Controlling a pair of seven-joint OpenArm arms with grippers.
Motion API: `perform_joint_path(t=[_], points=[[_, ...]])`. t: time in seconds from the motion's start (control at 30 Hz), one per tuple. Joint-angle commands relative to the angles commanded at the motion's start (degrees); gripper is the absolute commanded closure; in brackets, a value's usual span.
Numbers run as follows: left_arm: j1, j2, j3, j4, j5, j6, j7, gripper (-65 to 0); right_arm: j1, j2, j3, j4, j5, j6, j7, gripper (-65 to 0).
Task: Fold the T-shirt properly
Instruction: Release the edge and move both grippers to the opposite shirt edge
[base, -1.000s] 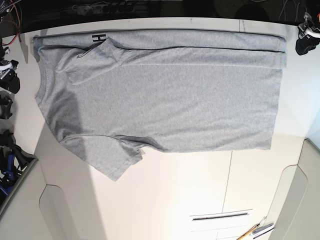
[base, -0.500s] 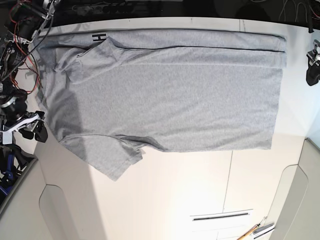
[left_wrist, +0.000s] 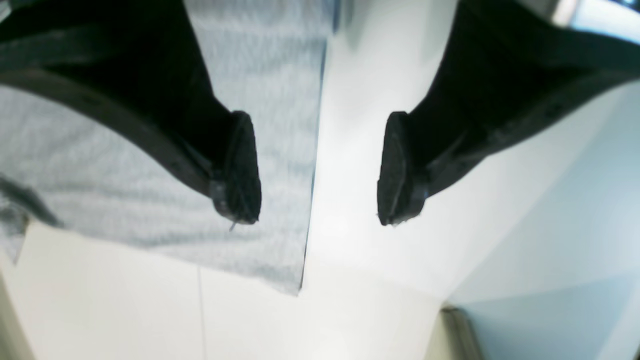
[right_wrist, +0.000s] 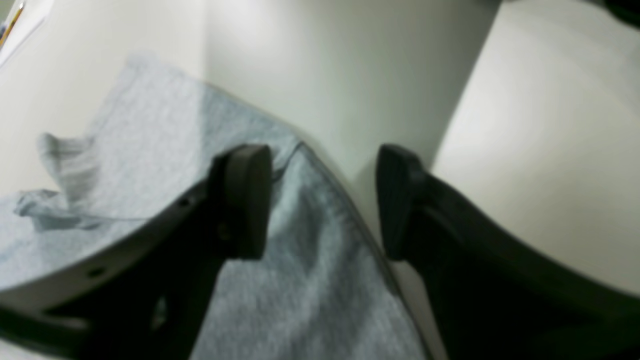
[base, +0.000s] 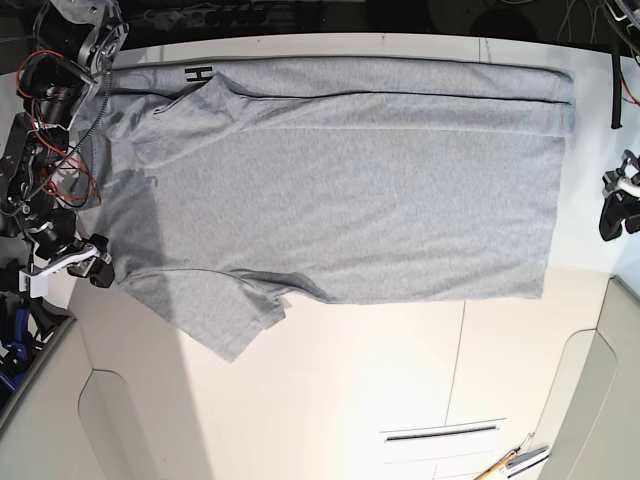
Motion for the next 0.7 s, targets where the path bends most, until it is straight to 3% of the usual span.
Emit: perform_joint_path(t=[0.13, 0.27, 0.7], points=[[-7.52, -0.92, 6.82, -9.35, 2.36, 0.24, -0.55, -40.2, 0.00, 0.00, 0.00, -0.07, -0.26, 0.00, 0.00, -33.2], [-14.25, -0.90, 11.39, -18.93, 6.14, 0.22, -3.98, -40.2, 0.00, -0.02, 0.00, -0.07, -0.28, 0.00, 0.00, -33.2], [-30.03, -0.70, 19.56, -42.91, 13.00, 0.24, -10.54, -40.2, 0.00, -0.04, 0.00, -0.07, -0.22, 0.00, 0.00, -33.2]])
